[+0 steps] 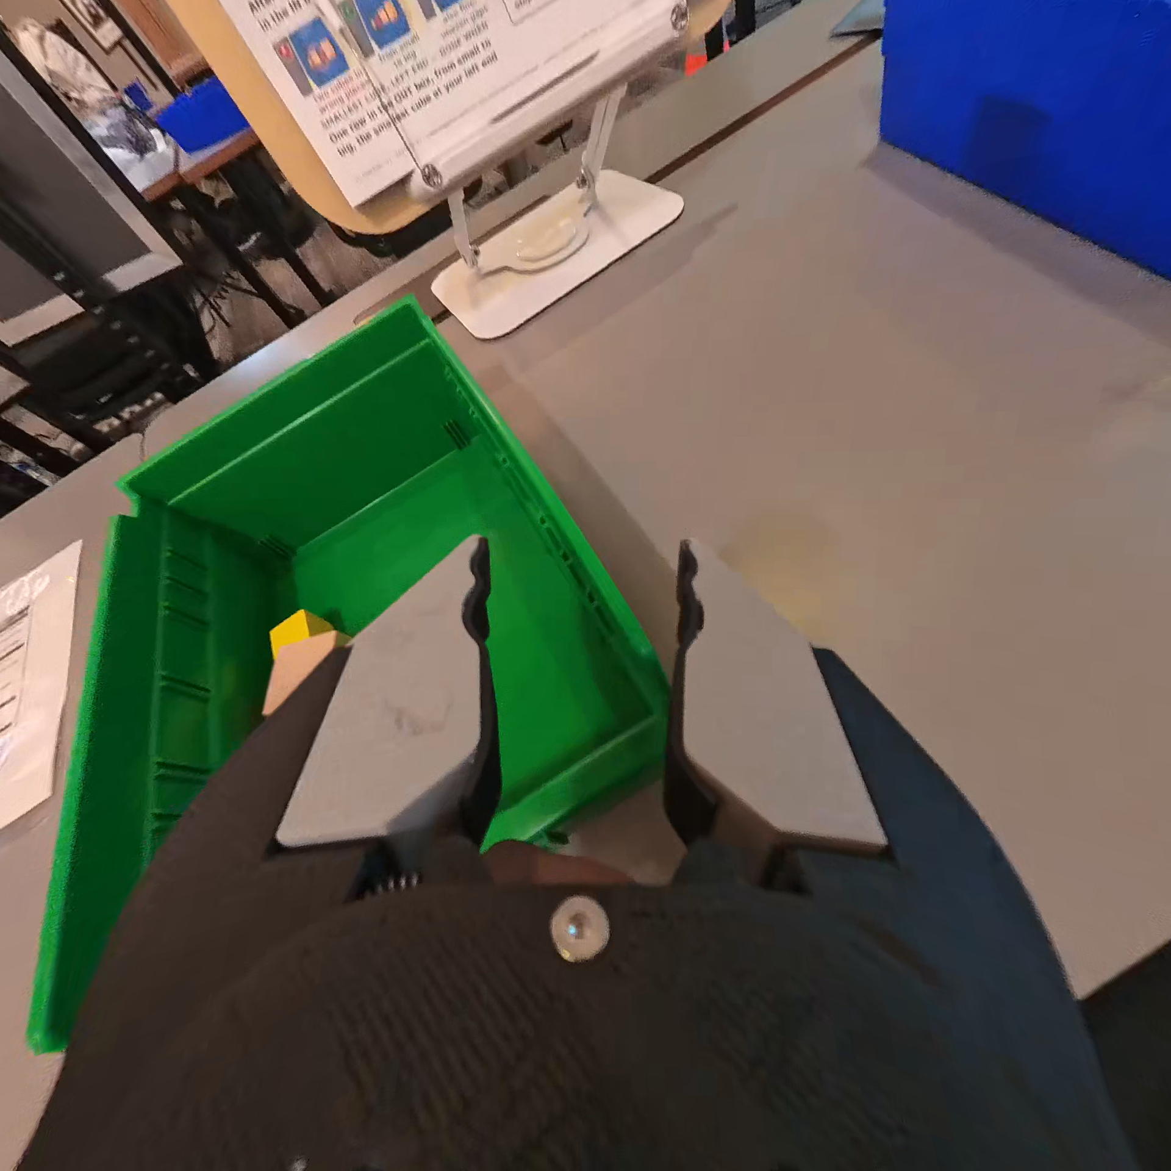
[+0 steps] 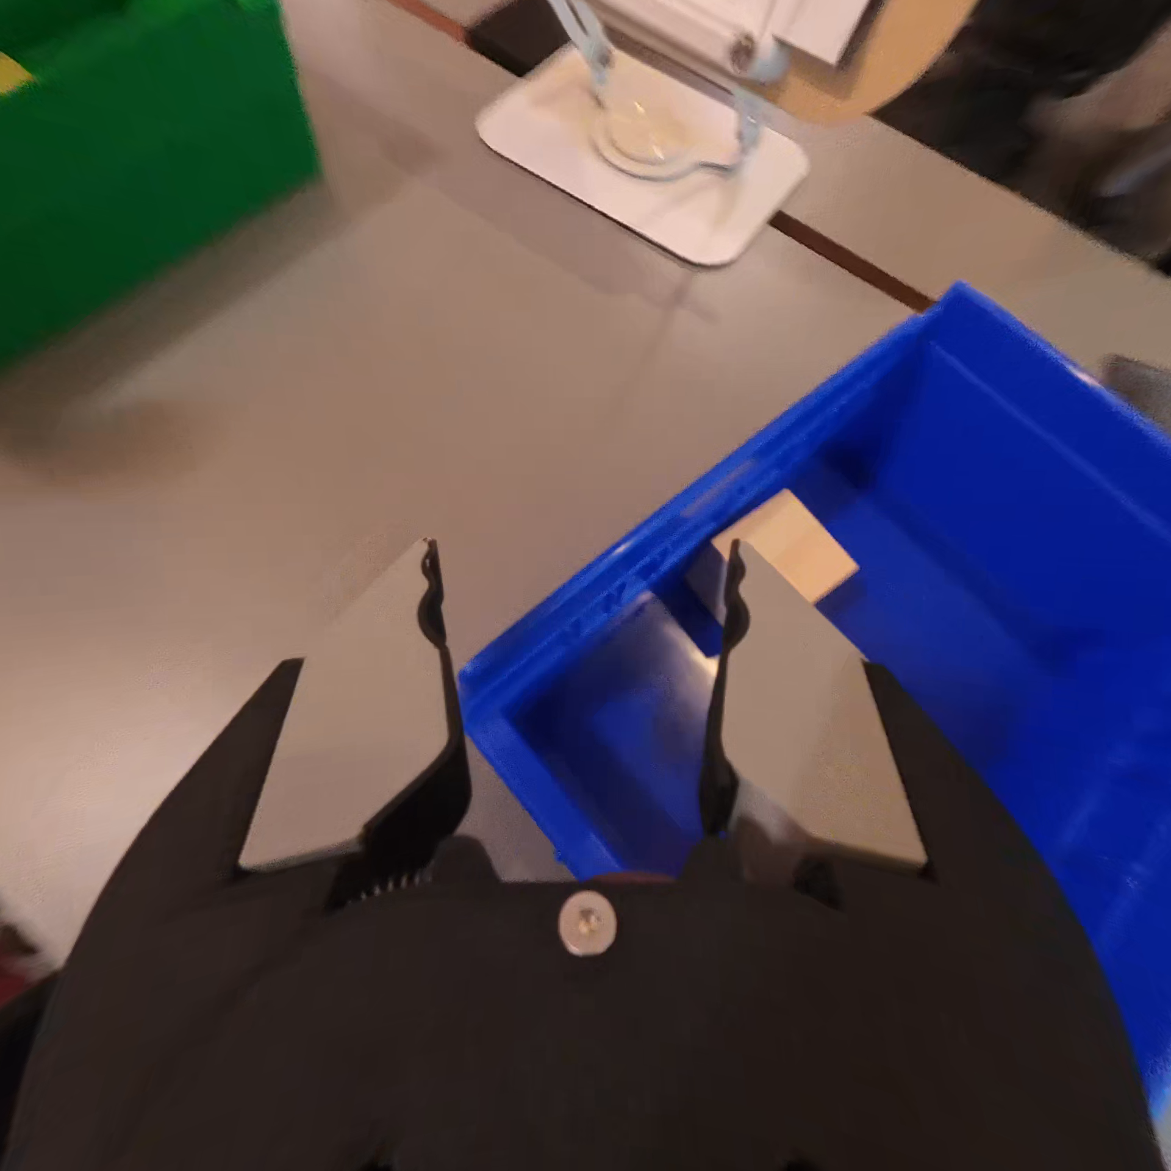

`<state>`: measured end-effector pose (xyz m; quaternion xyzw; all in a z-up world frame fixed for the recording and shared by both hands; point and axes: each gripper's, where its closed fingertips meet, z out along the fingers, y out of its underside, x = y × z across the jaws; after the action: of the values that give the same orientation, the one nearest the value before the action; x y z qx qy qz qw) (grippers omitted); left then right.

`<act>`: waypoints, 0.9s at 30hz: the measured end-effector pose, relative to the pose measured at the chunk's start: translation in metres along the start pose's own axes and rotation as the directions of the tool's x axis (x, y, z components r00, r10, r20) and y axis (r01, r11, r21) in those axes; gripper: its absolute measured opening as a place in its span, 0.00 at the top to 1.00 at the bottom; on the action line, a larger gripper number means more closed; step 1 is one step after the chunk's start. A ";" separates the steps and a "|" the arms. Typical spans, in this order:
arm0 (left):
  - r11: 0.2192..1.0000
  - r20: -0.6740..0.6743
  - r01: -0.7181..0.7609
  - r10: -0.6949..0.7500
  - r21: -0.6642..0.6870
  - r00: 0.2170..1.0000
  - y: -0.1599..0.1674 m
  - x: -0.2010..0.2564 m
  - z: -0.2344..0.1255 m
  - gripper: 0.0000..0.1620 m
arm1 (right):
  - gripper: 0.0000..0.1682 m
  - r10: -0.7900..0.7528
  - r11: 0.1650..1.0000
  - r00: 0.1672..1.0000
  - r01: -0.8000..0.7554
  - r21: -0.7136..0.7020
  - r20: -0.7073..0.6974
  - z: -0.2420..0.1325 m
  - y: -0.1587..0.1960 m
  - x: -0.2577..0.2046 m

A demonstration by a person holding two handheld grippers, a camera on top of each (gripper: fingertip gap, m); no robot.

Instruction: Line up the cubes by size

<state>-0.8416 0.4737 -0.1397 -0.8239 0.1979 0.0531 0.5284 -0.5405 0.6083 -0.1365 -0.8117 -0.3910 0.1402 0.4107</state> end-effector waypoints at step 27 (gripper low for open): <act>0.827 -0.301 -0.401 0.296 -0.395 0.907 0.031 -0.123 0.031 0.57 | 0.54 0.023 0.995 0.985 -0.038 0.087 0.169 -0.087 0.075 0.010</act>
<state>-0.9626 0.5237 -0.1432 -0.8732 0.3869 0.0990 0.2793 -0.4464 0.5405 -0.1395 -0.7836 -0.4049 0.2316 0.4104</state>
